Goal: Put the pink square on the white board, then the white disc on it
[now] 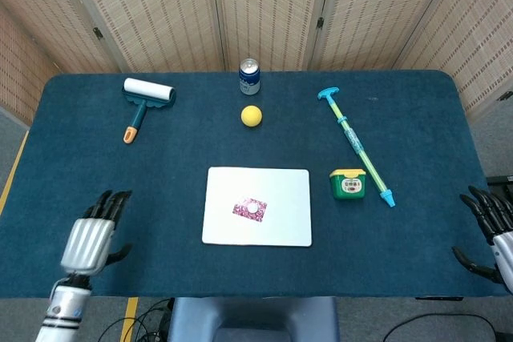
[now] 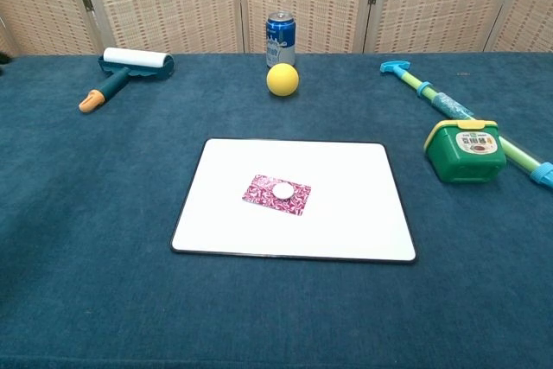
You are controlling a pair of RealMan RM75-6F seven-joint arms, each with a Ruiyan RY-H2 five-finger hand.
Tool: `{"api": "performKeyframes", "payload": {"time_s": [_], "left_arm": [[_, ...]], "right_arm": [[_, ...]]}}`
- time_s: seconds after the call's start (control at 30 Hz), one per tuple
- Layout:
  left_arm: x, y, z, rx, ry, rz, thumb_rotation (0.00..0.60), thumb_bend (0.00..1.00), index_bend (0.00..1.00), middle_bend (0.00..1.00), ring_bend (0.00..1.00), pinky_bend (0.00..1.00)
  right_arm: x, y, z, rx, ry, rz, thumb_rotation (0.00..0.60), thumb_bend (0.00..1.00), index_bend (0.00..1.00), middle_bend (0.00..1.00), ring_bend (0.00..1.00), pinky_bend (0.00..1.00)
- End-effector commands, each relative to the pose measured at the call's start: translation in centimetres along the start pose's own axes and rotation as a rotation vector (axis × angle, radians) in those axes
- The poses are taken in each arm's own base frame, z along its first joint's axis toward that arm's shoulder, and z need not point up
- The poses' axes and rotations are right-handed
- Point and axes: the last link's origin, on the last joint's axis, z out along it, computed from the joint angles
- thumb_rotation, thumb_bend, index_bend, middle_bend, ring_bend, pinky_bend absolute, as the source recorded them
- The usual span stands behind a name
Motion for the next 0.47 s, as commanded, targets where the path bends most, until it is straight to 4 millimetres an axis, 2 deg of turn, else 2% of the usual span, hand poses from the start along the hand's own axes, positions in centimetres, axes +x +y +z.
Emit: {"api": "performKeyframes", "payload": {"time_s": [0.03,0.13,0.33,0.47], "left_arm": [[-1.1,-7.4,-6.3,0.076,0.157,0.011,0.600,0.27,0.04,0.11,0.05,0.26],[-2.0,-8.8,-7.1,0.122,0.159,-0.005,0.600,0.27,0.04,0.11,0.05,0.25],[-1.6,-10.4,-7.3,0.167,0.130,-0.024,0.600,0.27,0.04,0.09,0.05,0.25],[-1.4,-10.7,-7.8,0.168,0.125,-0.034,0.600,0.27,0.04,0.09,0.05,0.25]], "right_arm": [[-1.5,-1.5,0.3,0.001,-0.024,-0.048,0.600,0.20,0.00,0.00,0.00,0.00],[-2.2,-2.1,0.5,-0.005,-0.041,-0.076,0.600,0.20,0.00,0.00,0.00,0.00],[-2.8,-3.5,0.0,0.026,-0.043,-0.095,0.600,0.20,0.00,0.00,0.00,0.00],[-3.0,-3.8,-0.2,0.034,-0.035,-0.104,0.600,0.20,0.00,0.00,0.00,0.00]]}}
